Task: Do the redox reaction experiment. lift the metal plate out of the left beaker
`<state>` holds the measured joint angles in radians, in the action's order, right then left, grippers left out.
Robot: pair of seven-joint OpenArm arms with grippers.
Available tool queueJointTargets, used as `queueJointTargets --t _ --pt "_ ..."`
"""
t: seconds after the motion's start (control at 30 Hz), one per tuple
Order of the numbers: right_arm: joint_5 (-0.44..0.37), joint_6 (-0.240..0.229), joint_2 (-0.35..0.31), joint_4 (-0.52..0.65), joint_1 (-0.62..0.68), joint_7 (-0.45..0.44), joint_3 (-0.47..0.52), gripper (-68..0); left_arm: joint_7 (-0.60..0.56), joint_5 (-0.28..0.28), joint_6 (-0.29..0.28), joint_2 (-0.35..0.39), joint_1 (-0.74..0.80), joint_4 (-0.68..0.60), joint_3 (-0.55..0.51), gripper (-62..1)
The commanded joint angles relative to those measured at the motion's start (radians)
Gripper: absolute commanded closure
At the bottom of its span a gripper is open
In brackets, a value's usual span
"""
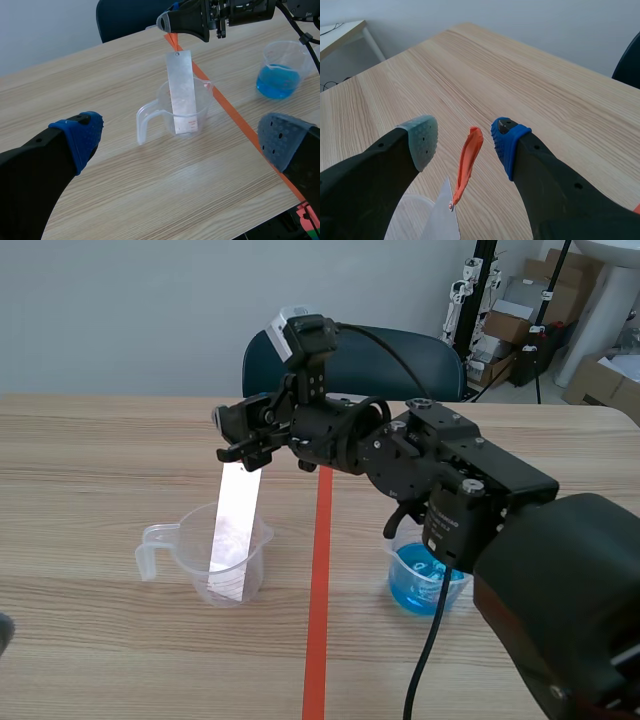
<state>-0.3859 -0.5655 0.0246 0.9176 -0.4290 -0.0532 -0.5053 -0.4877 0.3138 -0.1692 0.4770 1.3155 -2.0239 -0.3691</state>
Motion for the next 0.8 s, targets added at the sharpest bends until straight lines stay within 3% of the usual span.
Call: queueJointTargets --t 0.0,0.33,0.5,0.77 --pt "-0.012 -0.004 0.0 0.018 -0.02 0.006 0.01 -25.7 -0.018 0.006 -0.002 0.003 0.001 -0.011 0.0 -62.3" --pt "-0.062 -0.004 0.0 0.018 -0.017 0.006 0.01 -25.3 -0.018 0.007 -0.002 0.003 0.001 -0.011 0.0 -62.3" --pt "-0.117 -0.004 0.0 0.018 -0.017 0.041 0.01 -13.5 -0.018 0.007 -0.002 0.003 0.001 -0.011 0.0 -62.3" --pt "-0.164 -0.003 0.001 0.018 -0.015 0.108 0.01 -13.4 -0.018 0.007 -0.002 0.003 0.001 -0.011 0.0 -62.3"
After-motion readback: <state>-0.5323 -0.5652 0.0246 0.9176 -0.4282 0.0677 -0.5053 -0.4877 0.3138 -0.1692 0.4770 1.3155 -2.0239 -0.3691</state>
